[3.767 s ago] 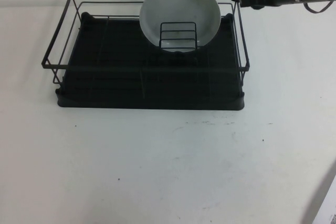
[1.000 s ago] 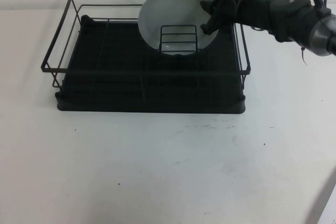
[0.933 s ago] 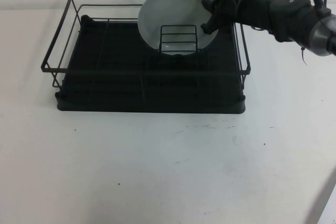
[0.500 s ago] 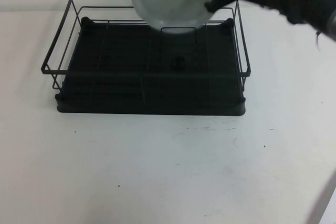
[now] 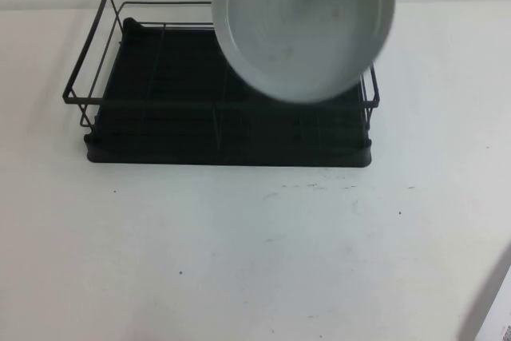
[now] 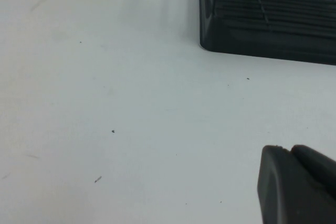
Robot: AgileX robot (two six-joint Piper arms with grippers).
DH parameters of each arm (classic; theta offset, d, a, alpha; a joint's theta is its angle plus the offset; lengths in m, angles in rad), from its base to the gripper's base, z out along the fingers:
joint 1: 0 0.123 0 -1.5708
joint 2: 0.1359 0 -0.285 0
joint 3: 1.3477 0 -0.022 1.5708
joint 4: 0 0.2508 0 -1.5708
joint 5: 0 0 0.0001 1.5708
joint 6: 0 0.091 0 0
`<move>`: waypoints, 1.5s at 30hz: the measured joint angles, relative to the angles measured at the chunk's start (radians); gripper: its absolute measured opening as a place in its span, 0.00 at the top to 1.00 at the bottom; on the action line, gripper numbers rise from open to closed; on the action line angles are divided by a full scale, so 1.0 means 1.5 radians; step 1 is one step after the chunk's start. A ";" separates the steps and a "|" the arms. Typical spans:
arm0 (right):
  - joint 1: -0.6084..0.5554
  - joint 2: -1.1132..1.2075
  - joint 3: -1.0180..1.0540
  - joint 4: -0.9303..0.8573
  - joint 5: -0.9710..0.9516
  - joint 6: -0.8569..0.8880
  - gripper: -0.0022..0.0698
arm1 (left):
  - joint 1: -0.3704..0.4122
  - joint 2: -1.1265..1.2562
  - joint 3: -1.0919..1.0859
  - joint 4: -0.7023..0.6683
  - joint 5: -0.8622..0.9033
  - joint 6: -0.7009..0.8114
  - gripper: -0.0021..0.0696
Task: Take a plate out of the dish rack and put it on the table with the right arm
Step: Place the plate from the table
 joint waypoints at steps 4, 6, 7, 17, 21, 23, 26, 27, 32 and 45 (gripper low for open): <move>0.007 -0.012 0.025 -0.013 0.128 0.114 0.96 | 0.000 0.000 0.000 0.000 0.000 0.000 0.98; 0.018 -0.022 0.058 -0.010 0.140 0.144 0.96 | 0.000 0.000 0.000 0.000 0.000 0.000 0.98; 0.025 -0.027 0.081 -0.007 0.142 0.157 0.96 | 0.000 0.000 0.000 0.000 0.000 0.000 0.98; 0.067 -0.039 0.360 0.130 0.032 0.190 0.96 | 0.000 0.000 0.000 0.000 0.000 0.000 0.98; 0.067 -0.036 0.444 0.139 -0.049 0.190 0.96 | 0.000 0.000 0.000 0.000 0.000 0.000 0.98; 0.067 -0.029 0.467 0.148 -0.070 0.190 0.96 | 0.000 0.000 0.000 0.000 0.000 0.000 0.98; 0.067 -0.004 0.477 0.156 -0.100 0.191 0.96 | 0.000 0.000 0.000 0.000 0.000 0.000 0.98; 0.067 0.007 0.477 0.157 -0.109 0.197 0.96 | 0.000 0.000 0.000 0.000 0.000 0.000 0.98; 0.067 0.058 0.477 0.170 -0.138 0.204 0.96 | 0.000 0.000 0.000 0.000 0.000 0.000 0.98; 0.067 0.090 0.469 0.177 -0.196 0.203 0.46 | 0.000 0.000 0.000 0.000 0.000 0.000 0.98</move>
